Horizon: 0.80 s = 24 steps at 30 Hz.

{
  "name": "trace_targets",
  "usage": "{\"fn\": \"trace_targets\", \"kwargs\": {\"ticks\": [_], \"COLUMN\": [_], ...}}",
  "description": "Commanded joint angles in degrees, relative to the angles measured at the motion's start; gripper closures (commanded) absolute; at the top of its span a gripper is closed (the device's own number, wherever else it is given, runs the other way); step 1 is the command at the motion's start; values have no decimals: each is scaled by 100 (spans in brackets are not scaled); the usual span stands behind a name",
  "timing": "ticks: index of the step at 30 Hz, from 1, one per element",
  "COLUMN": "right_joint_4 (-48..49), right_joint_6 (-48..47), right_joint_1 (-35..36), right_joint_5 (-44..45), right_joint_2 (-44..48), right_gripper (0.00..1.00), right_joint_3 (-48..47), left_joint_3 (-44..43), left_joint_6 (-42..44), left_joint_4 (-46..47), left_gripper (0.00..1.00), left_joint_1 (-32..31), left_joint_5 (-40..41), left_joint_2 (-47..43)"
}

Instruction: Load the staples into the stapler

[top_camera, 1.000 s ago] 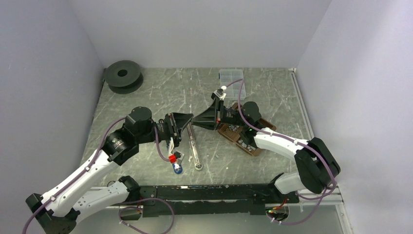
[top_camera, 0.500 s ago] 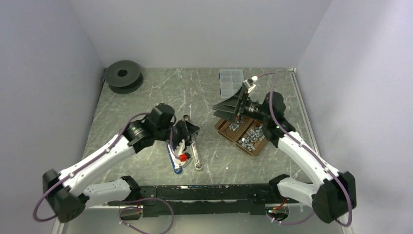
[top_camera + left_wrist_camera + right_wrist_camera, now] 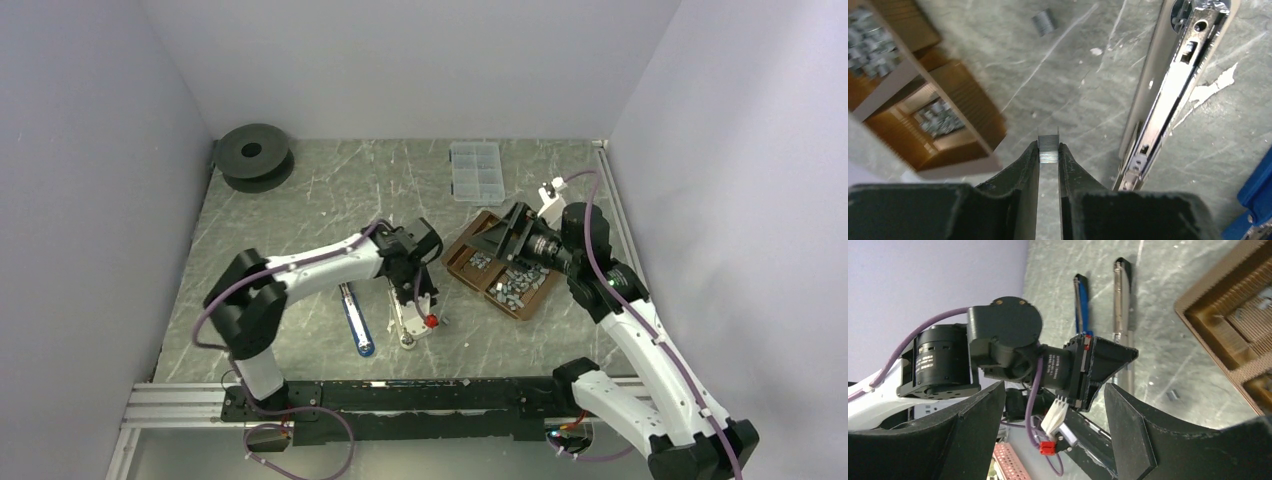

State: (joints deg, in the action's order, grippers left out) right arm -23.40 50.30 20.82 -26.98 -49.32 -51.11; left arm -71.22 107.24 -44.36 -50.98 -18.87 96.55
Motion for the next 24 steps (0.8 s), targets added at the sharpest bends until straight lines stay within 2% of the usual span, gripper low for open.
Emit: {"fn": "trace_targets", "kwargs": {"ticks": [1, 8, 13, 16, 21, 24], "right_joint_4": [-507, -568, -716, -822, -948, -999], "right_joint_6": [-258, -303, -425, -513, -623, -662], "right_joint_1": [-80, -172, -261, -284, -289, -289], "right_joint_5": [372, 299, 349, 424, 531, 550], "right_joint_2": [304, 402, 484, 545, 465, 407], "right_gripper": [24, 24, 22, 19, 15, 14], "right_joint_3": [110, 220, 212, 145, -4, -94], "left_joint_3": [-461, -883, -778, -688, -642, -629], "left_joint_6": [370, 150, 26, -124, -439, -614], "left_joint_4": [-453, -616, -417, -283, -177, -187], "left_gripper": [96, 95, 93, 87, 67, 59], "left_joint_1": [-191, -447, -549, -608, -632, -637], "left_joint_5": [583, 1238, 1341, 1377, 1394, 1426], "left_joint_2": [695, 1553, 1696, 1679, 1544, 1449]}}
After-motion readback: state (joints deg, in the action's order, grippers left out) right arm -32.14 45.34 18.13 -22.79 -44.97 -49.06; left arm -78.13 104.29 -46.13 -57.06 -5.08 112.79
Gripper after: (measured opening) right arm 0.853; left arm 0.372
